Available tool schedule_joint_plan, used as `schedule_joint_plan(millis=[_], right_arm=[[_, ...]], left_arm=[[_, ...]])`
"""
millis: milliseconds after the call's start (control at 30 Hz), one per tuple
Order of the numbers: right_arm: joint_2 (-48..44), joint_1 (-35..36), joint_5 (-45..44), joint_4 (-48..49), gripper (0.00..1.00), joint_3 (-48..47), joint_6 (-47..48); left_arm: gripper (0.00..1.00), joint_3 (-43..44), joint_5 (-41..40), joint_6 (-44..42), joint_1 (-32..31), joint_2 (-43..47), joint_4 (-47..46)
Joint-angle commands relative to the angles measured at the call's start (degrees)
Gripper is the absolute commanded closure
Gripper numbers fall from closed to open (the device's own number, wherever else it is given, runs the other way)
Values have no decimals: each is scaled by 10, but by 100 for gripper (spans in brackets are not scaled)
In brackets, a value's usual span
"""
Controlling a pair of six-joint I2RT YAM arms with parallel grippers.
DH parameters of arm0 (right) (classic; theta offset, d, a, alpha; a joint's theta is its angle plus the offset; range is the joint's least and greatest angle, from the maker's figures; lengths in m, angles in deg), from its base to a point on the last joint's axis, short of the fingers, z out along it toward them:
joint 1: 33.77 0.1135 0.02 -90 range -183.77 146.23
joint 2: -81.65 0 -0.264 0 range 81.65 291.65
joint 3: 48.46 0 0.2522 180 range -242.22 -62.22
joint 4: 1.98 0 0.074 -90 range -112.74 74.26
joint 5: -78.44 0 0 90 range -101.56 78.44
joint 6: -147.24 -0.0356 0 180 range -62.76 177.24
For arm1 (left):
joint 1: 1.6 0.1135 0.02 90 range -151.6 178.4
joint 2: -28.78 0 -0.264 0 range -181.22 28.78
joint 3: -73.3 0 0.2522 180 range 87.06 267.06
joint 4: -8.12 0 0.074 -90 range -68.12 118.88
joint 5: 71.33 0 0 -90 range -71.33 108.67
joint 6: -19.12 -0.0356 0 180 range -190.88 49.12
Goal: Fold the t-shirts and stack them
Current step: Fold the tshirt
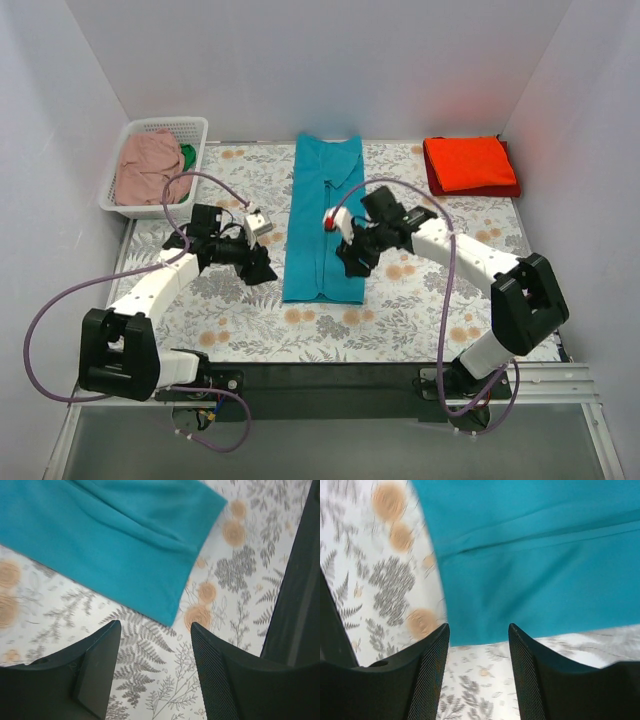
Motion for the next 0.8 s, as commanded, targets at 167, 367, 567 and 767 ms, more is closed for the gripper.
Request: schedule_joint_plan(millis=[167,367,567,767], right_arm=[[-14,84,-95,101,44,137,57],[7,96,-102,119,44,153,61],[8,98,-115,125,44,196,81],[21,98,-115,134,43,213,90]], left_arm=[[45,-133,-52,-169,-86,61,-107],[45,-140,-65,-177,-117,31,-140],[46,-155,-96,-165,-162,17,-193],[47,-154,-133,-169,-181,-29,-224]])
